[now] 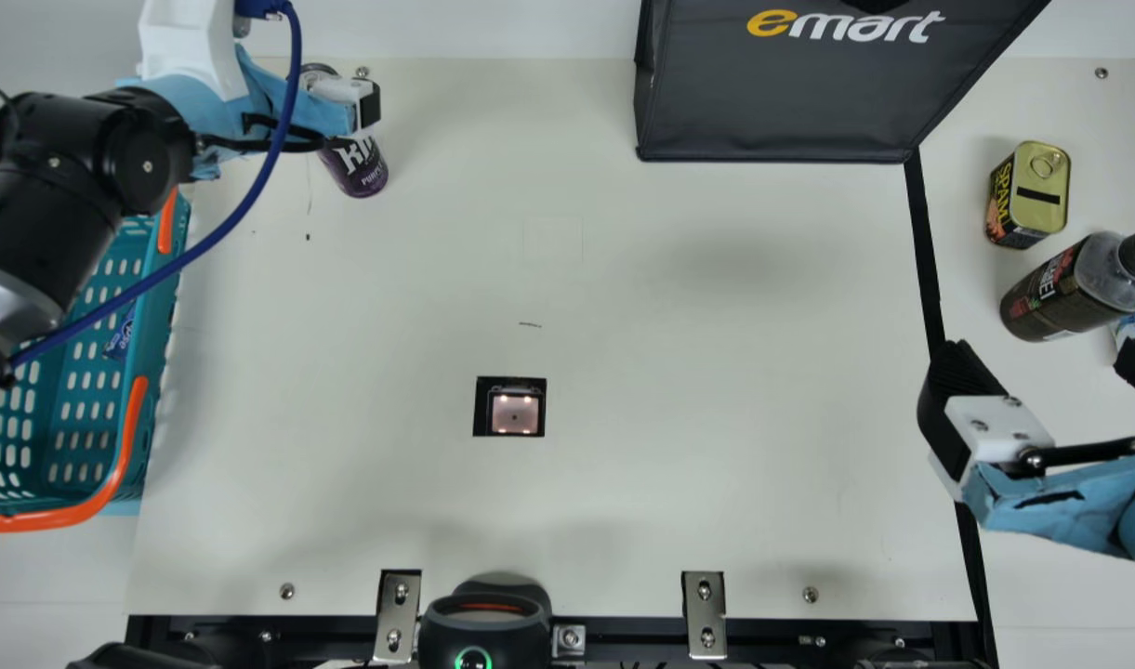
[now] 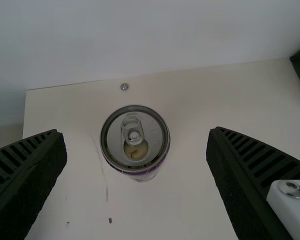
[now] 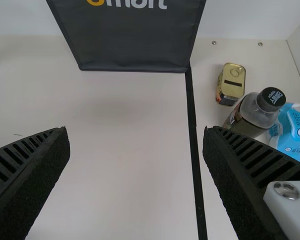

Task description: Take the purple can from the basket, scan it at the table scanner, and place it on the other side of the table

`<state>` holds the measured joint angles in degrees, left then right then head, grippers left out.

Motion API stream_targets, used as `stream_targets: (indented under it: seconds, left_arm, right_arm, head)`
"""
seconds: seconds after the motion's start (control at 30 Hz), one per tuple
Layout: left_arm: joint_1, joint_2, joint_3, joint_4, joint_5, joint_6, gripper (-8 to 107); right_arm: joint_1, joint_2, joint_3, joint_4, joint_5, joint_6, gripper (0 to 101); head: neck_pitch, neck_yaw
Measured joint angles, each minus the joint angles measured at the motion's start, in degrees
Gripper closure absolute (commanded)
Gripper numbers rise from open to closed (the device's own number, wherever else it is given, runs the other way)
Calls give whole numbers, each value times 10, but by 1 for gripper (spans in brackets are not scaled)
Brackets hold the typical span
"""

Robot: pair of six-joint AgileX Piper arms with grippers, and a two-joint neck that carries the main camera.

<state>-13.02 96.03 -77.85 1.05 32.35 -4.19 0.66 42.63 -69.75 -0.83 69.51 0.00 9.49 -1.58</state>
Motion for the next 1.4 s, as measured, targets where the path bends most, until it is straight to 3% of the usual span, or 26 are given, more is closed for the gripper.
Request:
stream_targets:
  seconds: [0.4, 0.8, 1.27, 1.4]
  left_arm:
    - [5, 37, 16, 1, -64, -3, 9]
    - [5, 64, -6, 3, -49, -1, 9]
    - [9, 55, -3, -19, -39, 14, 102]
    - [9, 35, 7, -10, -25, 4, 107]
  right_arm:
    - [0, 0, 0, 0, 0, 0, 6]
    - [0, 0, 0, 0, 0, 0, 6]
    - [0, 0, 0, 0, 0, 0, 6]
    - [0, 0, 0, 0, 0, 0, 6]
  head:
    - [0, -1]
    - [0, -1]
    - [0, -1]
    - [0, -1]
